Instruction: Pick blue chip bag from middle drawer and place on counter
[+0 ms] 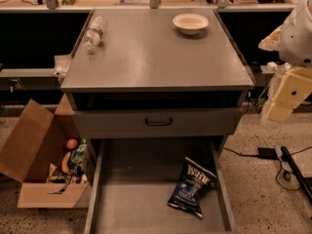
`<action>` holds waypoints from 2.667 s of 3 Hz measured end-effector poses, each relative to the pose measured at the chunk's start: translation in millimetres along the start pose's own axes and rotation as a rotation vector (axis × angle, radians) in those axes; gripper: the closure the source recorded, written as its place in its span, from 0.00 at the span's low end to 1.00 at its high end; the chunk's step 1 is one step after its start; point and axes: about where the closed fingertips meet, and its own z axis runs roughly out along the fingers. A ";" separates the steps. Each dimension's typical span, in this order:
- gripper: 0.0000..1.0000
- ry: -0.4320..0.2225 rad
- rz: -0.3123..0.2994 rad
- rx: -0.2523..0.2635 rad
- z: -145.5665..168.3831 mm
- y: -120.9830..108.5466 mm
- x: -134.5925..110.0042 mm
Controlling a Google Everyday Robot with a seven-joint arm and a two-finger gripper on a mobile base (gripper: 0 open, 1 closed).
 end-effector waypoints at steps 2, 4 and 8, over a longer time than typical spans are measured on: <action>0.00 0.004 -0.003 -0.044 25.3 11.8 -1.7; 0.00 -0.045 0.027 -0.151 118.8 74.6 -9.7; 0.00 -0.092 -0.036 -0.217 264.5 106.6 14.9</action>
Offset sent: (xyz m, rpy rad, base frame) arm -0.0097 0.0218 -0.0796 0.0148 0.1438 0.0315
